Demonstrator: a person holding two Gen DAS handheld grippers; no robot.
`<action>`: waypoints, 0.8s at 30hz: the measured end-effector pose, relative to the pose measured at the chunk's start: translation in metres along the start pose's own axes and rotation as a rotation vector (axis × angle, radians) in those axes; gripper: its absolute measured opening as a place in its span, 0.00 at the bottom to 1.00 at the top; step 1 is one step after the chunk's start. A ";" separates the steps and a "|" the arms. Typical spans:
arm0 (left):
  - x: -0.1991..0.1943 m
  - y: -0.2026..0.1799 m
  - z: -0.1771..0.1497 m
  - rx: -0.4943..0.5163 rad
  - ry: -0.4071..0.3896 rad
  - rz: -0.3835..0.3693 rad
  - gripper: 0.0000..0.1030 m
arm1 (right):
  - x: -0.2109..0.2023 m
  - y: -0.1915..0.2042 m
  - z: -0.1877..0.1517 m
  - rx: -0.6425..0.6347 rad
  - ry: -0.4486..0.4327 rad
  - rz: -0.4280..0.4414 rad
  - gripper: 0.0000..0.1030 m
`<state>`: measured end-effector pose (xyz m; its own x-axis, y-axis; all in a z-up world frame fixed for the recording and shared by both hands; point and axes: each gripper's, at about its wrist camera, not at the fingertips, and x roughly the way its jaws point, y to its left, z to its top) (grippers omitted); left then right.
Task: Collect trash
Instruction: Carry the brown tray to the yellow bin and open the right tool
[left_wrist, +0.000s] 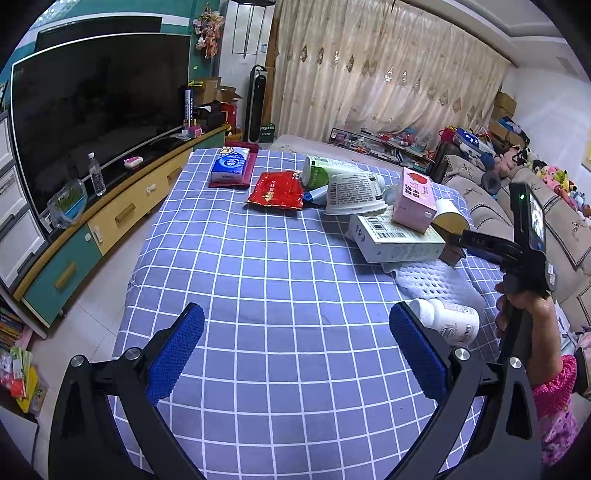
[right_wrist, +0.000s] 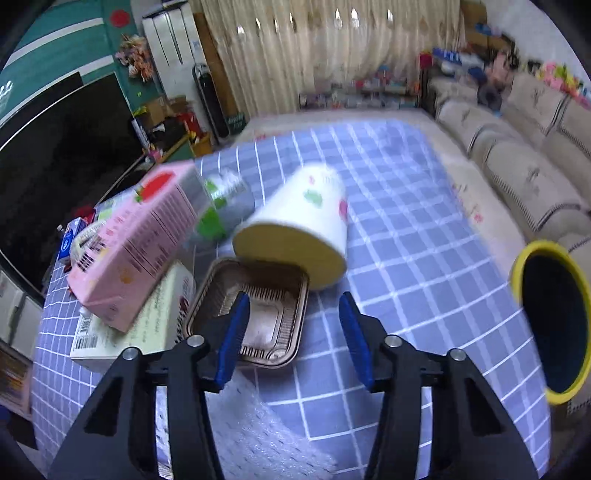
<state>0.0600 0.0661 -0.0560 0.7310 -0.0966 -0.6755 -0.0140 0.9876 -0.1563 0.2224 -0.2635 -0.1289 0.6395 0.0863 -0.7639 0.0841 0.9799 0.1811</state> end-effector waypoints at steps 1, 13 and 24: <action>0.001 0.000 0.000 -0.001 0.003 0.000 0.96 | 0.003 0.000 0.000 0.004 0.009 0.002 0.44; 0.004 -0.008 0.005 0.021 0.007 -0.016 0.96 | -0.034 -0.030 -0.013 0.048 0.018 0.110 0.04; 0.008 -0.061 0.009 0.123 0.002 -0.083 0.96 | -0.112 -0.147 -0.012 0.165 -0.108 -0.006 0.04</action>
<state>0.0727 0.0060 -0.0451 0.7247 -0.1788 -0.6655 0.1300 0.9839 -0.1227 0.1292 -0.4152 -0.0776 0.7159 0.0521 -0.6962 0.2068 0.9366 0.2828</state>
